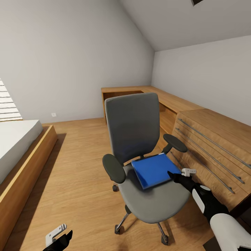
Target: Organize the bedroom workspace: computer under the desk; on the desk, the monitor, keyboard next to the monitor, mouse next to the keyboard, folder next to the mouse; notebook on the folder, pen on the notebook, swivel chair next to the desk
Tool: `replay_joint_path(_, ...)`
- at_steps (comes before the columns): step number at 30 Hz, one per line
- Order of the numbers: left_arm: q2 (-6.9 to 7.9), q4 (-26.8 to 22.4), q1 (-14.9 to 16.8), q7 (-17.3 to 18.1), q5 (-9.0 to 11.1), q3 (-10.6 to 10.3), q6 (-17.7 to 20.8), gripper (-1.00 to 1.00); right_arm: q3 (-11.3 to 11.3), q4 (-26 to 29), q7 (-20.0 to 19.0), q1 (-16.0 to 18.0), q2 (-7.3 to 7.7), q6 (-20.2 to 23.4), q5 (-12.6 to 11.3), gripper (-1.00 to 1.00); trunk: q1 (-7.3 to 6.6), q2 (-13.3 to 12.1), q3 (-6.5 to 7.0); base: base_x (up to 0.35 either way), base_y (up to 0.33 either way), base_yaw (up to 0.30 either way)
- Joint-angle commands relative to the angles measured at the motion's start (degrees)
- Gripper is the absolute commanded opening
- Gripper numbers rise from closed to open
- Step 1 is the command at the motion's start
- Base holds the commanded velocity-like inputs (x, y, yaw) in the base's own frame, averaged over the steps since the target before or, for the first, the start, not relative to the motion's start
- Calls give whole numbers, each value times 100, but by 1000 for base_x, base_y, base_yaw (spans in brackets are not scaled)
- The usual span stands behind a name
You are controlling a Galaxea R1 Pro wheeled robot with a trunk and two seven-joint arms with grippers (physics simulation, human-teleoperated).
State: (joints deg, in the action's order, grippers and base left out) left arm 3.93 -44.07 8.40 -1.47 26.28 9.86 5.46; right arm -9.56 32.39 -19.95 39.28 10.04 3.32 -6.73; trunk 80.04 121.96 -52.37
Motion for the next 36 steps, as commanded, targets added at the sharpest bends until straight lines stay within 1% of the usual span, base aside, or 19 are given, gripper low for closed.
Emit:
replay_joint_path(1,-2,-9,2,-14,60,-1,32,100,-51,55,-34,3,-2,39,-61,100,-1,2,-5,0,0,0)
replay_joint_path(6,-6,-2,2,-11,55,-1,-122,100,-113,176,-36,1,-2,44,-85,100,-1,2,-5,0,0,0)
replay_joint_path(7,-6,0,3,-11,54,-2,-167,100,-117,216,-36,1,-2,45,-134,100,-1,2,-5,0,0,0)
replay_joint_path(11,-7,3,4,-12,53,-2,-230,100,-124,438,-36,-7,5,45,-496,100,-1,2,-5,0,0,0)
replay_joint_path(14,-7,7,2,-10,52,-4,-240,100,-125,648,-33,-22,3,49,-626,100,-1,2,-5,0,0,0)
replay_joint_path(16,-7,21,3,-11,52,-6,-247,100,-125,782,-30,-33,1,51,-671,100,-1,2,-5,0,0,0)
replay_joint_path(23,-7,38,3,4,39,-10,-255,100,-121,903,4,-52,-7,58,-718,100,-1,2,-5,47,0,0)
replay_joint_path(32,-4,40,3,6,43,-10,-260,100,-117,845,180,-52,-3,56,-706,100,-1,2,-5,221,0,0)
replay_joint_path(36,0,39,0,4,49,-6,-257,100,-108,772,206,-52,-2,60,-701,100,-1,2,-5,118,0,0)
